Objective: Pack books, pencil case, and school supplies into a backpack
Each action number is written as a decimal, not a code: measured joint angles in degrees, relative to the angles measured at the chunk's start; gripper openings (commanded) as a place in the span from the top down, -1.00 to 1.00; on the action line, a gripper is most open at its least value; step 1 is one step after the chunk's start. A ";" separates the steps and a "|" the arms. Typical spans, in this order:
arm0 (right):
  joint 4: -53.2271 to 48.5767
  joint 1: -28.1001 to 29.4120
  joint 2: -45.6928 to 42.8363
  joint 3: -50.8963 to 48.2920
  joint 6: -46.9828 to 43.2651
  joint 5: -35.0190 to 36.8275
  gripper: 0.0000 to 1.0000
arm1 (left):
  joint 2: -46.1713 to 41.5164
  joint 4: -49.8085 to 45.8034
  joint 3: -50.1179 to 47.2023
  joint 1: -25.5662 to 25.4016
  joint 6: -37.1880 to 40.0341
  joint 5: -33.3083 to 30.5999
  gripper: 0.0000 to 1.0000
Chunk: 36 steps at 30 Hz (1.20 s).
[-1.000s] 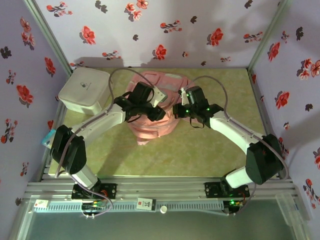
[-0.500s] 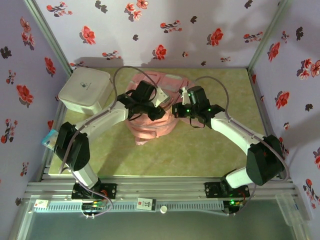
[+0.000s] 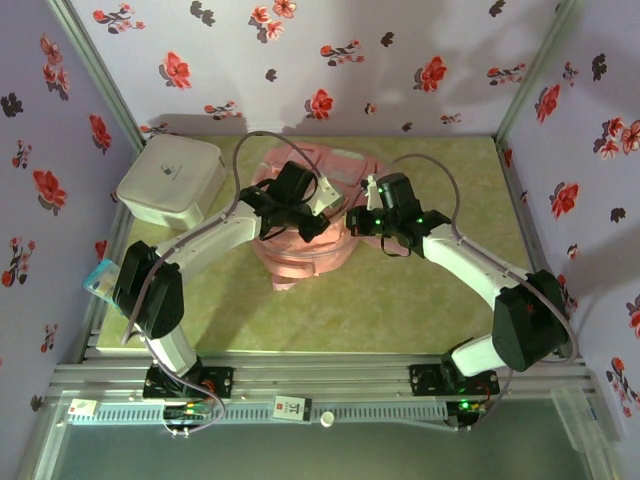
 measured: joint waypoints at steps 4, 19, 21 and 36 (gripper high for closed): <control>-0.61 -0.52 0.02 0.00 1.49 2.80 1.00 | 0.02 0.04 0.07 -0.11 0.52 -0.02 1.00; -6.27 -3.65 8.13 7.08 7.28 11.02 1.00 | 0.02 0.55 -1.62 -0.33 1.49 2.25 1.00; -7.15 -3.65 9.01 8.11 8.13 12.46 1.00 | 0.02 0.48 -1.62 -0.31 1.49 2.54 1.00; -11.23 -5.42 11.30 10.64 10.08 15.39 0.58 | 0.02 0.44 -2.10 -0.31 2.34 7.43 1.00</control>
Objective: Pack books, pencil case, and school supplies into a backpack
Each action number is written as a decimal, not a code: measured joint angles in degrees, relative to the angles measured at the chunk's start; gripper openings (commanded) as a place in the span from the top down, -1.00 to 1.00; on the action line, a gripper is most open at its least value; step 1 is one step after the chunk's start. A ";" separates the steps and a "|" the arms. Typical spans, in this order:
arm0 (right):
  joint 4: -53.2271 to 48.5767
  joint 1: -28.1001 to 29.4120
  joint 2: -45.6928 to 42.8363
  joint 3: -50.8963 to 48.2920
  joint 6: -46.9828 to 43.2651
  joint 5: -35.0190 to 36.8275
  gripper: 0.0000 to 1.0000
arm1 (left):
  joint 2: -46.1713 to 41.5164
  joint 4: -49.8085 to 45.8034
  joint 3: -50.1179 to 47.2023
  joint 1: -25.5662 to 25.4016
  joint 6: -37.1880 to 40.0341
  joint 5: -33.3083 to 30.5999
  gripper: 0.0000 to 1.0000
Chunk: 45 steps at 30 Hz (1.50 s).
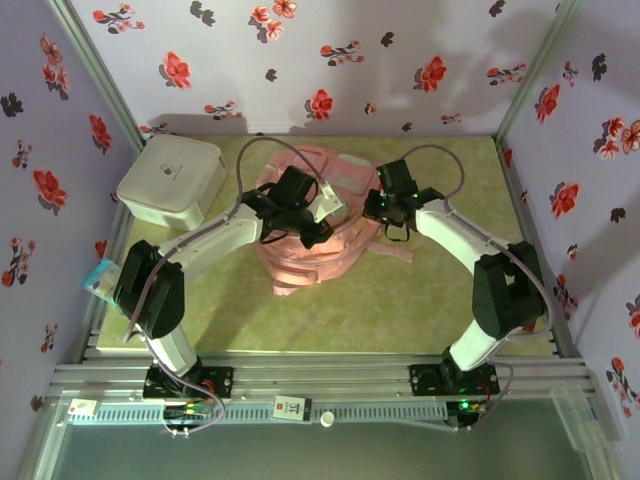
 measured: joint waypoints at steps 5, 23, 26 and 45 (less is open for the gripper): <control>-0.17 -3.67 -0.96 0.66 -2.51 0.63 0.10 | -0.35 -1.18 -0.22 0.28 -0.26 0.72 0.79; 6.78 -0.48 -6.21 -3.80 -9.16 -19.19 -0.25 | -9.81 7.93 -8.85 10.40 -18.51 0.94 -0.34; 6.78 1.01 -3.58 -3.41 -10.51 -20.06 -0.31 | -10.01 9.40 -10.99 12.61 -22.99 -0.92 -0.36; 4.42 2.78 5.57 2.80 -15.69 -22.34 -0.46 | -9.03 11.30 -11.23 13.99 -31.93 -4.96 -0.38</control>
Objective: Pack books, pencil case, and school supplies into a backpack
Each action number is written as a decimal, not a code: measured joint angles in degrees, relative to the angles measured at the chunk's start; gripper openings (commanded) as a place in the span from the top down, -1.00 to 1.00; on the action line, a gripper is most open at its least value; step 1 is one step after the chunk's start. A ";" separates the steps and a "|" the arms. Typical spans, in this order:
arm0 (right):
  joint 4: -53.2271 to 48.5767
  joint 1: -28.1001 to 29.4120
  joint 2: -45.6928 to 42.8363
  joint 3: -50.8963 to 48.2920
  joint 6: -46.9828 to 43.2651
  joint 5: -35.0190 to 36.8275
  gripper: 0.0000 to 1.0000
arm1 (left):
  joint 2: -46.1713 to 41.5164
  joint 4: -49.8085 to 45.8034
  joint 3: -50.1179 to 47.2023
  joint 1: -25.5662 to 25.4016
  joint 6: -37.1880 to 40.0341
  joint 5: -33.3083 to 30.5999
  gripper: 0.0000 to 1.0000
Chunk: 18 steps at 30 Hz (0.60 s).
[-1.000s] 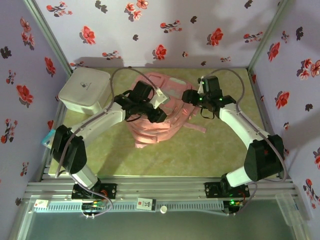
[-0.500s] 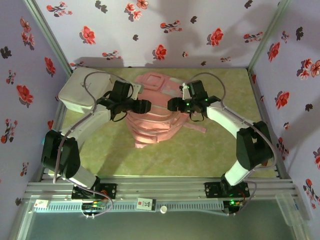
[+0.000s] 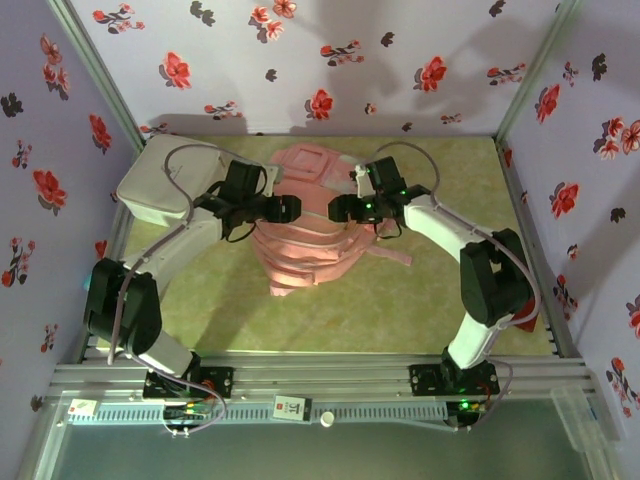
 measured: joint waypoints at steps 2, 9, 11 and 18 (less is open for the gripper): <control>0.11 0.26 -1.33 -1.53 -0.15 -0.24 -0.46 | 0.70 -0.04 0.00 0.00 -0.35 0.00 -0.39; -1.38 1.18 -6.49 -6.91 -1.38 -2.56 -0.30 | 1.53 -0.02 0.42 0.00 -1.03 0.00 -0.39; -1.86 1.95 -6.91 -7.74 -1.97 -3.50 -0.21 | 1.53 -0.07 0.92 0.00 -1.03 -0.02 -0.39; -4.59 3.39 -7.34 -8.22 -5.44 -1.53 0.11 | 1.53 -0.07 2.05 0.00 -1.05 -0.02 -0.40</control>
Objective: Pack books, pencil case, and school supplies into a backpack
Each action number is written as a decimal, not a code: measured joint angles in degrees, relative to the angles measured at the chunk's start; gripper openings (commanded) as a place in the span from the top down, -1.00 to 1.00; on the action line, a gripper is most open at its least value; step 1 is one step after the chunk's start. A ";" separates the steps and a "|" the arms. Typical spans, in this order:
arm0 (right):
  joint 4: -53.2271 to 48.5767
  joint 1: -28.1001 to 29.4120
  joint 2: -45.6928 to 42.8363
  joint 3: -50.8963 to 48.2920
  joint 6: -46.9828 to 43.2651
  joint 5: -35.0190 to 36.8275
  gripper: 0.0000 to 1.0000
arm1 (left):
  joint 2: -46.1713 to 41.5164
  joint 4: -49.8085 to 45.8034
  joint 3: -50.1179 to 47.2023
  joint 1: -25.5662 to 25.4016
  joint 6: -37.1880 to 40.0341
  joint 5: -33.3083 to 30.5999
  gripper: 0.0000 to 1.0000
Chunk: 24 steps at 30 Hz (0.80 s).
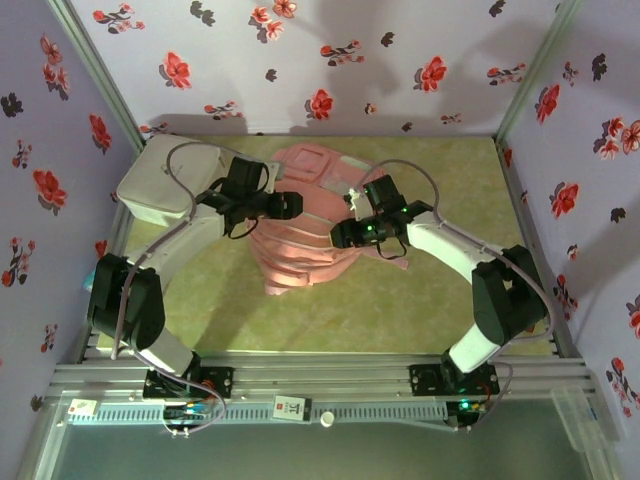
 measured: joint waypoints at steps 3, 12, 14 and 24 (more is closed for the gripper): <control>-0.94 0.13 0.00 0.02 -1.33 2.32 0.18 | 0.00 0.00 0.17 0.00 -0.15 -0.02 -0.41; -3.02 1.03 0.00 0.07 -4.04 7.13 0.62 | 0.02 0.09 0.90 0.00 -0.98 -0.15 -0.44; -3.04 1.33 0.00 0.07 -4.31 7.23 0.80 | 0.57 0.13 1.38 -0.02 -1.51 0.17 -0.43; -1.90 1.88 -2.10 -1.36 -4.96 7.19 1.00 | 10.95 4.13 8.13 -1.99 -8.57 1.84 -0.25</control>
